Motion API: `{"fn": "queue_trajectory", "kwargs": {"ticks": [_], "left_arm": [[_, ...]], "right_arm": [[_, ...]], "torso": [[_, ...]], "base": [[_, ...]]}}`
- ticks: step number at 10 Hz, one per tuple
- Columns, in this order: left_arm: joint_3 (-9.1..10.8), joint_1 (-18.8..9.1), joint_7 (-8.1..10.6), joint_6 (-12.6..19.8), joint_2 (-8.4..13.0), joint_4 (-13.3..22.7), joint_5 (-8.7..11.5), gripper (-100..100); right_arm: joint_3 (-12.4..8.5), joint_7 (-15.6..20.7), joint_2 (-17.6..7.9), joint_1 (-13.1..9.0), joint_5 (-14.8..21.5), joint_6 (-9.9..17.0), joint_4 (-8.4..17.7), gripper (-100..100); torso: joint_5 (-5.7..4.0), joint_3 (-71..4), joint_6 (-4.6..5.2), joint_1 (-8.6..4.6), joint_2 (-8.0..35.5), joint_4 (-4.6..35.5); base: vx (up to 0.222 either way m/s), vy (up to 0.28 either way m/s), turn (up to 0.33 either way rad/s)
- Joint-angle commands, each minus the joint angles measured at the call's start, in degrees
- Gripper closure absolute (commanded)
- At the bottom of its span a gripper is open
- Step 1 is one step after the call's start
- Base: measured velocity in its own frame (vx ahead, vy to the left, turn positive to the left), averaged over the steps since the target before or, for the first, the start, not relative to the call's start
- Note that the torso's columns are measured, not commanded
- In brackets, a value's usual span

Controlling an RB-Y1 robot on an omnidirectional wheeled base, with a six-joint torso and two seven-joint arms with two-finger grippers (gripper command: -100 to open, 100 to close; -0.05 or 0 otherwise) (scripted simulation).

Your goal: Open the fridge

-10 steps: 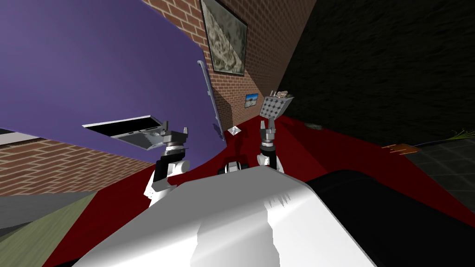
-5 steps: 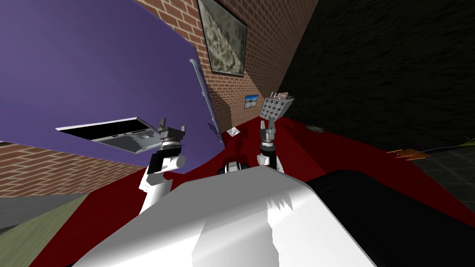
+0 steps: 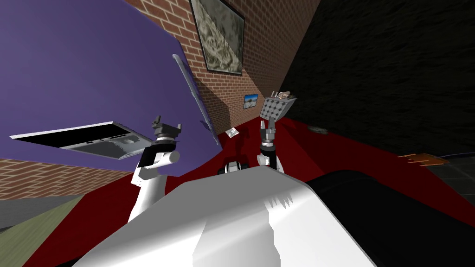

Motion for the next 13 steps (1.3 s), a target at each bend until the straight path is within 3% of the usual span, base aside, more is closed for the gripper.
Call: {"fn": "queue_trajectory", "kwargs": {"ticks": [1, 2, 4, 5, 7, 8, 10, 11, 12, 13], "left_arm": [[2.78, -3.86, 1.81, 3.96, 2.69, 4.12, 2.48, -100], [2.78, -4.17, 1.81, 4.43, 2.69, 4.54, 2.48, -100], [5.58, -7.95, 3.48, 8.17, 5.34, 8.39, 4.83, -100], [5.58, -8.21, 3.48, 9.13, 5.34, 8.72, 4.83, -100], [8.35, -12.27, 5.12, 12.79, 8.11, 13.13, 7.13, -100], [8.35, -12.27, 5.12, 13.83, 8.11, 13.13, 7.13, -100], [11.04, -16.14, 6.69, 17.75, 10.97, 16.78, 9.36, -100], [11.04, -16.26, 6.69, 18.45, 10.97, 17.64, 9.36, -100], [12.35, -18.2, 7.45, 20.7, 12.4, 19.4, 10.44, -100], [12.35, -18.2, 7.45, 20.7, 12.4, 19.88, 10.44, -100]], "right_arm": [[0.0, 0.0, 0.0, 0.0, 0.0, 0.0, 0.0, 0], [0.01, 0.0, 0.01, 0.01, 0.0, 0.0, 0.0, 0], [0.01, 0.0, 0.01, 0.01, 0.0, 0.0, 0.0, 0], [0.01, 0.0, 0.01, 0.01, 0.0, 0.0, 0.0, 0], [0.0, 0.0, 0.0, 0.01, 0.0, 0.0, 0.0, 0], [0.01, 0.0, 0.01, 0.01, 0.0, 0.0, 0.0, 0], [0.0, 0.0, 0.0, 0.01, 0.0, 0.0, 0.0, 0], [0.01, 0.0, 0.01, 0.01, 0.0, 0.0, 0.0, 0], [0.0, 0.0, 0.0, 0.0, 0.0, 0.0, 0.0, 0], [0.0, 0.0, 0.0, 0.0, 0.0, 0.0, 0.0, 0]], "torso": [[-0.01, -0.05, -0.01, -0.11, -0.09, -0.02], [-0.1, -0.18, 0.01, -0.38, -0.3, -0.08], [-0.06, -0.1, 0.0, -0.23, -0.15, -0.05], [-0.07, -0.17, 0.01, -0.25, -0.29, -0.07], [-0.01, -0.07, 0.0, -0.1, -0.1, -0.03], [-0.07, -0.08, -0.01, -0.3, -0.13, -0.03], [-0.03, -0.09, 0.0, -0.13, -0.15, -0.04], [-0.07, -0.15, 0.01, -0.29, -0.24, -0.07], [-0.03, -0.09, 0.01, -0.11, -0.12, -0.05], [-0.02, -0.06, 0.0, -0.11, -0.1, -0.02]], "base": [[0.114, -0.201, 0.058], [0.097, -0.179, 0.028], [0.105, -0.194, 0.045], [0.113, -0.152, 0.028], [0.098, -0.189, 0.046], [0.093, -0.172, 0.03], [0.108, -0.189, 0.042], [0.082, -0.164, 0.032], [0.075, -0.16, 0.029], [0.056, -0.114, 0.02]]}}
